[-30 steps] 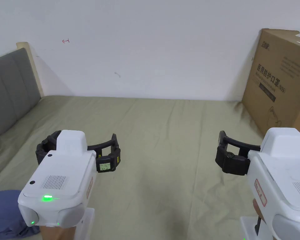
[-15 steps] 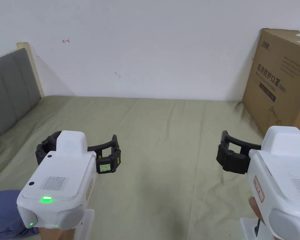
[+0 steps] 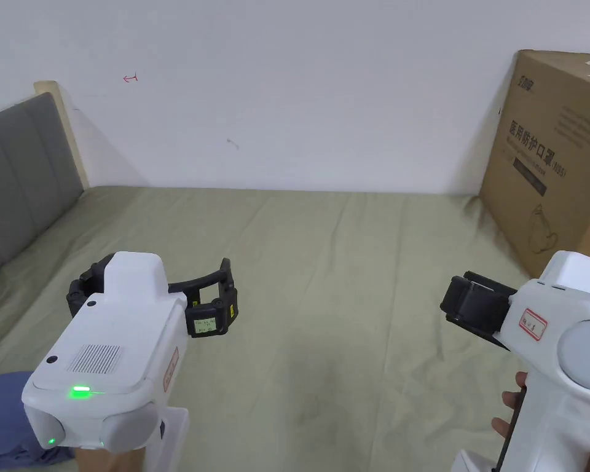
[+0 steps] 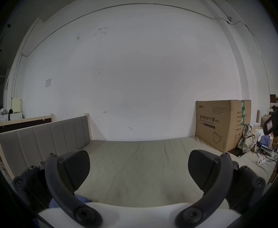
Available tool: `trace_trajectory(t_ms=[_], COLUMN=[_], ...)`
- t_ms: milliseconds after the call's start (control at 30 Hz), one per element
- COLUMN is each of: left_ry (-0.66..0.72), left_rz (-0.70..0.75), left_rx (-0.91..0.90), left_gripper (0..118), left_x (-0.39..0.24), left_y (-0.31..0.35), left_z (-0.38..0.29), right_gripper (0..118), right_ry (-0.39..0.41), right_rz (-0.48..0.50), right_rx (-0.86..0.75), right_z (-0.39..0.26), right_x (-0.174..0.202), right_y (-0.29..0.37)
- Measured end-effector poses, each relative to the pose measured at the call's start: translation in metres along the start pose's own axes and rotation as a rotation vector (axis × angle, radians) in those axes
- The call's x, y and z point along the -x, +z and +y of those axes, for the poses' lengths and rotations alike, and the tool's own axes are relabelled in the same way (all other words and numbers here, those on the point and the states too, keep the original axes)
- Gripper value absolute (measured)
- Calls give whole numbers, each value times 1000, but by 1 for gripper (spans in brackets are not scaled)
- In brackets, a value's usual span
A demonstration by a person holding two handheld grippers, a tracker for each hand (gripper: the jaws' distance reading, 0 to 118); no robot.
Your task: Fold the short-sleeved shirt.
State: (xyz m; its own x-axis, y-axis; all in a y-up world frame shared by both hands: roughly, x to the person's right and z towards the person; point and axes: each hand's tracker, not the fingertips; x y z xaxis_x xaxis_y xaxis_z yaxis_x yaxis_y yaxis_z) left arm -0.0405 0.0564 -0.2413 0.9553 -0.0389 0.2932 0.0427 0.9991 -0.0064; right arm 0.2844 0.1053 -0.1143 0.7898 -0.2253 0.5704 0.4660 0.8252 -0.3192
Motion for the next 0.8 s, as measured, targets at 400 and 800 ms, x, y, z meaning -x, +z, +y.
trace_trajectory(t_ms=[400,800], left_ry=[-12,-15], left_rz=[-1,5], left_rx=[-5,-16], left_gripper=[118,118], left_x=[-3,-2], left_y=[-1,0], left_z=[1,1], right_gripper=[117,117], right_ry=[86,194], right_rz=[-43,45], right_rx=[-78,-238], right_z=[-6,-13], right_x=[4,3], right_y=[-2,-7])
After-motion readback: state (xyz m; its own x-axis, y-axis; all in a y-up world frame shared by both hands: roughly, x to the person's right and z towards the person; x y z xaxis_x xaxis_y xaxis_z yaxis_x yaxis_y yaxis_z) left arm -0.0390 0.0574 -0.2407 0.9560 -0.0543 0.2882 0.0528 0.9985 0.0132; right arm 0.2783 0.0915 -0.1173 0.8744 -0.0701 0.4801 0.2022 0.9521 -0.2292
